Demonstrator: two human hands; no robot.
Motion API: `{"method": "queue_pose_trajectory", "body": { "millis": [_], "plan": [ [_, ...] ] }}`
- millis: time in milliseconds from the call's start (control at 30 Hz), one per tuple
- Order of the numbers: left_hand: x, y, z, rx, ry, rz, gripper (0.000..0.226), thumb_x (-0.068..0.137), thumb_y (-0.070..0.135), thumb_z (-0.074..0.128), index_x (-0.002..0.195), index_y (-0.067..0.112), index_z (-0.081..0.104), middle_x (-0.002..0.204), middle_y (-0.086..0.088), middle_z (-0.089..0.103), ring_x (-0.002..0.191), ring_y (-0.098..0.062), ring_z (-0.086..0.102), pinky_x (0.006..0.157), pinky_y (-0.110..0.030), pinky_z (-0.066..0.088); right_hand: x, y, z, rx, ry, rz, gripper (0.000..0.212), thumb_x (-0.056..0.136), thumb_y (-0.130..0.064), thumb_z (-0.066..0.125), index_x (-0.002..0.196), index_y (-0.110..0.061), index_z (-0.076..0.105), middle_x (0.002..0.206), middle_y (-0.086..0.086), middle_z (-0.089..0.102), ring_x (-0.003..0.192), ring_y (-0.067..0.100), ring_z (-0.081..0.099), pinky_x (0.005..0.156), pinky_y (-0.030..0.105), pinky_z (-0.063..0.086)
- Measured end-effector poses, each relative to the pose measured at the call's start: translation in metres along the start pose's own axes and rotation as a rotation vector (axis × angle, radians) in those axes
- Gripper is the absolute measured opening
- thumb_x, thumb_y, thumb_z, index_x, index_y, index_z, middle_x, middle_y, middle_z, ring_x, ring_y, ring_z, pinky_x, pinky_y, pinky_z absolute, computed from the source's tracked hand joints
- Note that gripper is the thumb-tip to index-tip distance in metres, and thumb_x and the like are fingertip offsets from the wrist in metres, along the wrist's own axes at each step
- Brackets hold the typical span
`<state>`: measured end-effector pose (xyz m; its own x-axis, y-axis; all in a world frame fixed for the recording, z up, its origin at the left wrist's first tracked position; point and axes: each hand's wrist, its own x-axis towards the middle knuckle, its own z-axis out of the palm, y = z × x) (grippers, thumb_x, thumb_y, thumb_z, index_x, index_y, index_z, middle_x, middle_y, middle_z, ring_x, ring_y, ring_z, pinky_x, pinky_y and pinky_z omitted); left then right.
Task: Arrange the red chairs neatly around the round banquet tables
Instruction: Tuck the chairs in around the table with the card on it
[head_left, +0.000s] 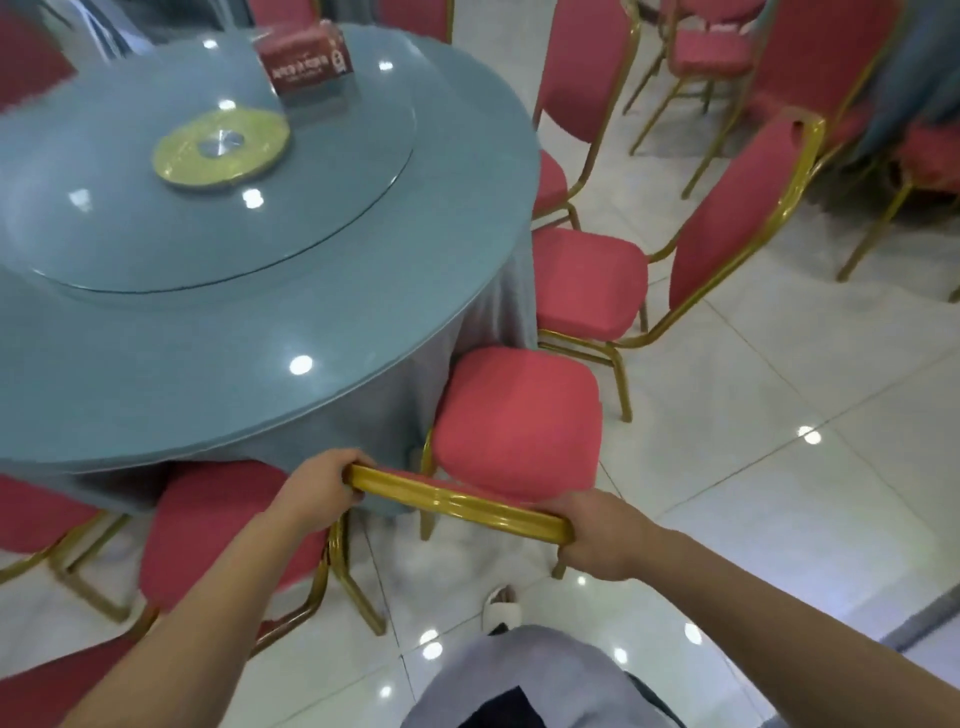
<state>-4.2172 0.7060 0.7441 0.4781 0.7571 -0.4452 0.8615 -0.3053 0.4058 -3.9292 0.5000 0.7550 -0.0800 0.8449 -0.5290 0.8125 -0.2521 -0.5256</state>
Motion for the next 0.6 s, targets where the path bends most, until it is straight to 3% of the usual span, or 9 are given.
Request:
{"method": "queue_pose_trajectory", "body": {
  "millis": [67, 200, 367, 500, 600],
  "plan": [
    [-0.007, 0.005, 0.008, -0.002, 0.055, -0.058, 0.037, 0.075, 0.006, 0.069, 0.092, 0.039, 0.068, 0.092, 0.012, 0.068, 0.092, -0.016, 0.064, 0.079, -0.032, 0.050, 0.003, 0.006, -0.008, -0.085, -0.042, -0.061, 0.047, 0.073, -0.017, 0.067, 0.116, -0.036, 0.061, 0.088, -0.001, 0.065, 0.077, 0.019, 0.061, 0.065, 0.039, 0.054],
    [-0.035, 0.021, 0.031, 0.004, 0.083, -0.198, 0.033, 0.070, 0.019, 0.059, 0.097, 0.034, 0.073, 0.095, 0.011, 0.072, 0.093, -0.018, 0.067, 0.080, -0.036, 0.055, -0.002, 0.033, -0.020, -0.195, -0.146, -0.201, 0.029, 0.075, -0.018, 0.065, 0.102, -0.028, 0.059, 0.080, -0.005, 0.059, 0.070, 0.015, 0.056, 0.058, 0.033, 0.046],
    [-0.083, 0.083, 0.089, -0.116, 0.206, -0.355, 0.029, 0.080, 0.015, 0.071, 0.103, 0.033, 0.074, 0.097, 0.008, 0.071, 0.093, -0.018, 0.067, 0.071, -0.028, 0.047, -0.016, 0.081, -0.054, -0.310, -0.281, -0.364, 0.022, 0.078, -0.020, 0.065, 0.097, -0.028, 0.057, 0.077, -0.011, 0.054, 0.070, 0.012, 0.054, 0.058, 0.026, 0.042],
    [-0.114, 0.158, 0.146, -0.206, 0.304, -0.496, 0.027, 0.085, 0.014, 0.069, 0.107, 0.030, 0.073, 0.100, 0.005, 0.072, 0.086, -0.014, 0.063, 0.068, -0.025, 0.043, -0.037, 0.134, -0.091, -0.288, -0.386, -0.401, 0.046, 0.075, -0.014, 0.060, 0.116, -0.034, 0.061, 0.100, -0.010, 0.063, 0.087, 0.014, 0.058, 0.072, 0.030, 0.050],
    [-0.125, 0.210, 0.178, -0.239, 0.364, -0.558, 0.028, 0.087, 0.019, 0.069, 0.113, 0.030, 0.071, 0.108, 0.007, 0.071, 0.093, -0.015, 0.064, 0.077, -0.025, 0.049, -0.041, 0.172, -0.122, -0.302, -0.469, -0.408, 0.066, 0.073, -0.017, 0.059, 0.131, -0.046, 0.053, 0.103, -0.028, 0.055, 0.094, 0.006, 0.055, 0.078, 0.024, 0.048]
  ]
}}
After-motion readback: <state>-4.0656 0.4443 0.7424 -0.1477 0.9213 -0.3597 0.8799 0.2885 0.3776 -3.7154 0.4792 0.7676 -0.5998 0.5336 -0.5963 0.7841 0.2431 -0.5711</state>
